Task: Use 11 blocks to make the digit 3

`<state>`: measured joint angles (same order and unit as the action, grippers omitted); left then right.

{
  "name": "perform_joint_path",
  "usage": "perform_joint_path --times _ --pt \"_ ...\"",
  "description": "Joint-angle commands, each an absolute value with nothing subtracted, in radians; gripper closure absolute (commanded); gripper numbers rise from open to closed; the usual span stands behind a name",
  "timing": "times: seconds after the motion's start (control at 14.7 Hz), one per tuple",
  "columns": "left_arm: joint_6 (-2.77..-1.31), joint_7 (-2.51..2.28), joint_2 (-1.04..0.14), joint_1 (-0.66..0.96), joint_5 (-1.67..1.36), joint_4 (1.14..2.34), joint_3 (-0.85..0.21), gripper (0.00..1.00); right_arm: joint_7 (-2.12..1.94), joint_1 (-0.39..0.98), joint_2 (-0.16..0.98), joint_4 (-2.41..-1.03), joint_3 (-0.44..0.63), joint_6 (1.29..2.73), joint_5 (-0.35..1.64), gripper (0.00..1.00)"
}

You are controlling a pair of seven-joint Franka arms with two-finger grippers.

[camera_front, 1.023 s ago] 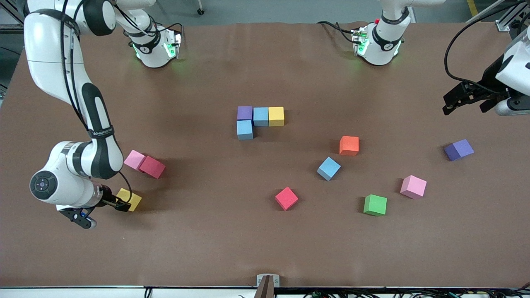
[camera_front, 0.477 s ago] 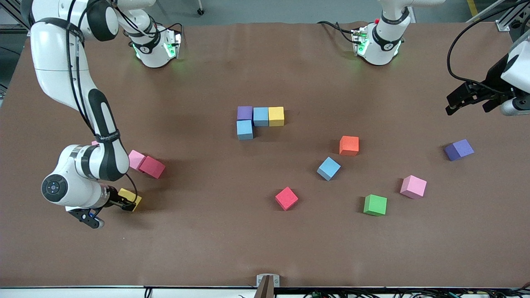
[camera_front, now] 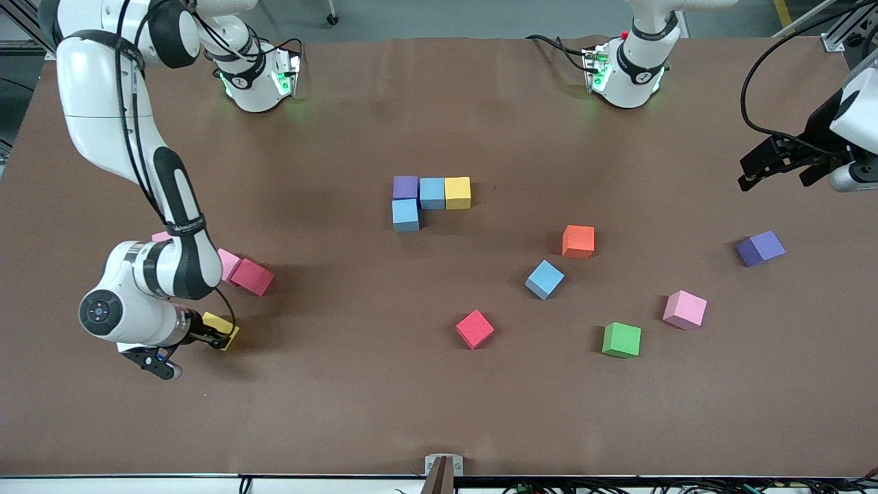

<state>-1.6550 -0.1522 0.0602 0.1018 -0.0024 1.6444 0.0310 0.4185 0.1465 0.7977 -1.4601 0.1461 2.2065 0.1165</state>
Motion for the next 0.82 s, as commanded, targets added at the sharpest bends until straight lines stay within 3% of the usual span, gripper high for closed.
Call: perform_joint_path --times 0.0,0.41,0.75 --pt "-1.657 -0.127 0.071 0.097 -0.025 1.643 0.032 0.00 0.428 0.216 0.782 -1.411 0.149 2.149 0.118 0.69" --pt "-1.661 -0.129 0.060 0.100 -0.025 1.649 0.031 0.00 0.527 0.434 0.776 -1.385 0.150 2.109 0.126 0.66" --pt "-1.735 -0.129 0.014 0.109 -0.025 1.698 0.026 0.00 0.580 0.580 0.802 -1.387 0.147 2.138 0.124 0.71"
